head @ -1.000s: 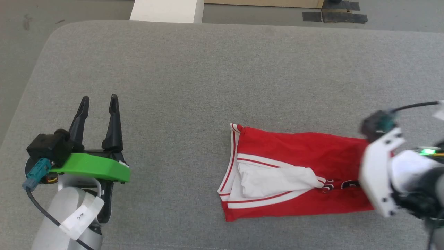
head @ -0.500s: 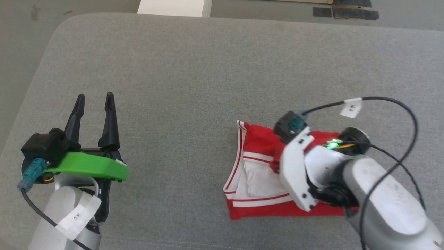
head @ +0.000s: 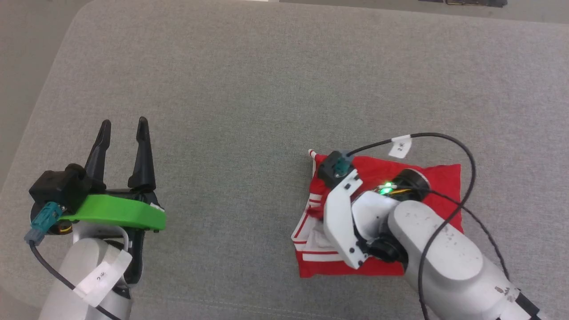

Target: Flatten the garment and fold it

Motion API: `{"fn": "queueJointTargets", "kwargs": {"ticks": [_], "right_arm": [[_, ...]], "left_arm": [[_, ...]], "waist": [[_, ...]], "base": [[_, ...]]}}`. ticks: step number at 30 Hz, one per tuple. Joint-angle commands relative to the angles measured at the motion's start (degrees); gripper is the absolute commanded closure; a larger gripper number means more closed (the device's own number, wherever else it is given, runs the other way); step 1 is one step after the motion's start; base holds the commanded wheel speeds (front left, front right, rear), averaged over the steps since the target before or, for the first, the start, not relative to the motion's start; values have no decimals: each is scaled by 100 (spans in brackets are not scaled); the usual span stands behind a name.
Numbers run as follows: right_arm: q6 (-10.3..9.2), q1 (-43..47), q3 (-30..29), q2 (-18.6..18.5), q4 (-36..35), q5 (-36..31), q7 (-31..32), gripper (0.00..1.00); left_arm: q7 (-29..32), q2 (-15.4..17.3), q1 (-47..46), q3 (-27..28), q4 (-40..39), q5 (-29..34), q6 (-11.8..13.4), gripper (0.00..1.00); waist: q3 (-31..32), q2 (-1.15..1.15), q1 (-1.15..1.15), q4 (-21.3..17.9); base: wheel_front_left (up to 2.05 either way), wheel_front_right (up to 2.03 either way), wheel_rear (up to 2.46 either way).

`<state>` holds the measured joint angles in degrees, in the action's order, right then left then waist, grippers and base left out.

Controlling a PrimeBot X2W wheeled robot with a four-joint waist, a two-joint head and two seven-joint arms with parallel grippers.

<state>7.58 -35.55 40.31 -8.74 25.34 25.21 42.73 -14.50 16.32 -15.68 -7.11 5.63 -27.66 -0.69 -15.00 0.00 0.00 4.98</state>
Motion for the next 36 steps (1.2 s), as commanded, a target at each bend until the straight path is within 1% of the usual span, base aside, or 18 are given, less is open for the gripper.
{"fn": "queueJointTargets", "kwargs": {"ticks": [1, 4, 7, 11, 15, 19, 21, 25, 30, 33, 36], "right_arm": [[-9, -44, 76, 73, 120, 74, -49, 0], [-9, -141, 151, 92, 70, 246, -129, 0], [-9, -231, 226, 33, -137, 438, -139, 0], [-9, -311, 242, -148, -608, 704, -116, 0], [-9, -296, -33, -326, -1196, 964, -249, 0], [-9, -160, -616, -507, -1683, 1008, -579, 0], [-9, -53, -1045, -562, -1879, 941, -858, 0], [-9, 225, -2011, -595, -2176, 672, -1633, 0], [-9, 668, -3207, -523, -2397, 184, -2822, 0], [-9, 1012, -3780, -438, -2430, -63, -3537, 0], [-9, 1357, -4187, -364, -2404, -289, -4153, 0]], "left_arm": [[-44, -2, -30, 19, 28, -10, -18, 0], [-45, 1, -2, 20, 61, -2, -24, 0], [-46, 11, 26, 15, 80, -3, -35, 0], [-43, 44, 84, 24, 106, -12, -34, 0], [-17, 86, 172, 30, 100, -19, -11, 0], [6, 129, 280, 39, 73, -20, 24, 0], [16, 145, 334, 44, 50, -18, 48, 0], [6, 160, 400, 58, -20, 18, 102, 0], [-9, 165, 451, 74, -87, 91, 172, 0], [-20, 148, 482, 71, -104, 154, 212, 0], [-29, 137, 525, 78, -98, 212, 245, 0]], "waist": [[35, 0, 0, -23], [128, 0, 0, -63], [227, 0, 0, -99], [406, 0, 0, -165], [606, 0, 0, -239], [804, 0, 0, -325], [878, 0, 0, -369], [970, 0, 0, -440], [1028, 0, 0, -530], [1072, 0, 0, -575], [1124, 0, 0, -622]], "base": [[0, 0, 0], [0, 0, 0], [0, 0, 0], [0, 0, 0], [0, 0, 0], [0, 0, 0], [0, 0, 0], [0, 0, 0], [0, 0, 0], [0, 0, 0], [0, 0, 0]]}}
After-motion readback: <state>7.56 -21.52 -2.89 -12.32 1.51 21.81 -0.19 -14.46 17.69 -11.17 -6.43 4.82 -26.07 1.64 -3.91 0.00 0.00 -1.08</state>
